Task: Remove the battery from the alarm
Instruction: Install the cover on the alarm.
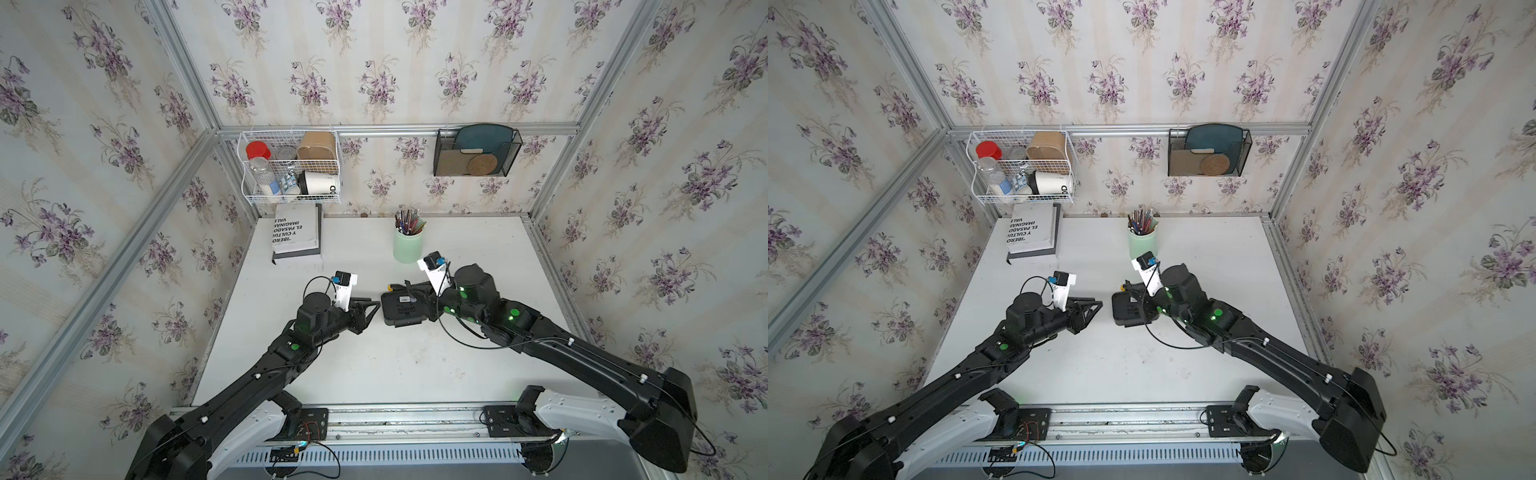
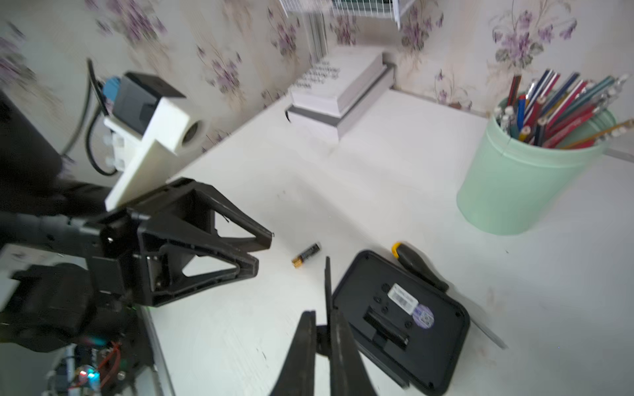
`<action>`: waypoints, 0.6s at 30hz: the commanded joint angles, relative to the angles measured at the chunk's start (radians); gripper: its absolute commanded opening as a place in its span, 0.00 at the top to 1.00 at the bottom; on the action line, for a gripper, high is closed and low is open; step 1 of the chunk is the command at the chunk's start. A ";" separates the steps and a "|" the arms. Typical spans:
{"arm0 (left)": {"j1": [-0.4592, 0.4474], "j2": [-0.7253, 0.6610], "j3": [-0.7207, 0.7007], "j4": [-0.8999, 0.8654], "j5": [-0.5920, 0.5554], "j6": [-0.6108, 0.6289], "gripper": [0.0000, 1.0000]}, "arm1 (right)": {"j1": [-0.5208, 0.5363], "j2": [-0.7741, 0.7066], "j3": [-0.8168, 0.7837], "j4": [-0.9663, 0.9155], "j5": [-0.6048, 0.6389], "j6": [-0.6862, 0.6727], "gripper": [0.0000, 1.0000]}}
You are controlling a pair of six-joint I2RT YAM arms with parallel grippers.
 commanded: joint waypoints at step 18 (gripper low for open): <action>0.080 0.582 0.320 -0.185 0.101 -0.058 0.57 | 0.193 0.421 0.138 -0.257 0.462 -0.486 1.00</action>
